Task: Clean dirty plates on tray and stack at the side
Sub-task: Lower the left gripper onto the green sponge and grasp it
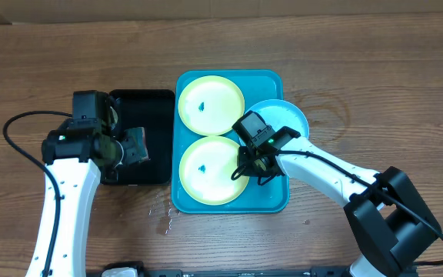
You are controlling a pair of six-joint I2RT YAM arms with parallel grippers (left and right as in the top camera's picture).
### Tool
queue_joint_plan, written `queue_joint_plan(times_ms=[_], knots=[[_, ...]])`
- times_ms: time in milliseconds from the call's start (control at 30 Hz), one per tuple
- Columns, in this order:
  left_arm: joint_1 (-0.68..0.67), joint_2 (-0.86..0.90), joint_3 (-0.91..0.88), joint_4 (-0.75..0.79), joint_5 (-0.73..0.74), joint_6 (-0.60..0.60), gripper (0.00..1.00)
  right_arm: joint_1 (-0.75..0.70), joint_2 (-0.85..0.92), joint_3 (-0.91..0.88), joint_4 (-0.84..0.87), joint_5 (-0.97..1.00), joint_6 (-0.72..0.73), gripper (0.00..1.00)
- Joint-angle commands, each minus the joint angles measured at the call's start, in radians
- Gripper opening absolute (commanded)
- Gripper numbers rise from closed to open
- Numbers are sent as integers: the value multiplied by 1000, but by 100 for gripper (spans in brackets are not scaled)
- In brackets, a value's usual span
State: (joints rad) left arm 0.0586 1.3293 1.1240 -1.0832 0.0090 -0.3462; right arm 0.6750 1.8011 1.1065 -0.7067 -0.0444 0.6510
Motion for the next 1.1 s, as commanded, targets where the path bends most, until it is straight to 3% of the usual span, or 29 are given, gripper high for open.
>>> queue_joint_plan(times_ms=[0, 233, 533, 1067], knots=[[-7, 44, -16, 69, -20, -3, 30, 4, -2, 0, 9, 10, 1, 17], [-5, 183, -15, 180, -108, 13, 30, 4, -2, 0, 10, 6, 1, 17], [-6, 322, -15, 327, -79, 83, 23, 4, -2, 0, 13, 6, 1, 17], [-8, 425, -16, 378, -34, 153, 30, 4, -2, 0, 14, 6, 1, 18]])
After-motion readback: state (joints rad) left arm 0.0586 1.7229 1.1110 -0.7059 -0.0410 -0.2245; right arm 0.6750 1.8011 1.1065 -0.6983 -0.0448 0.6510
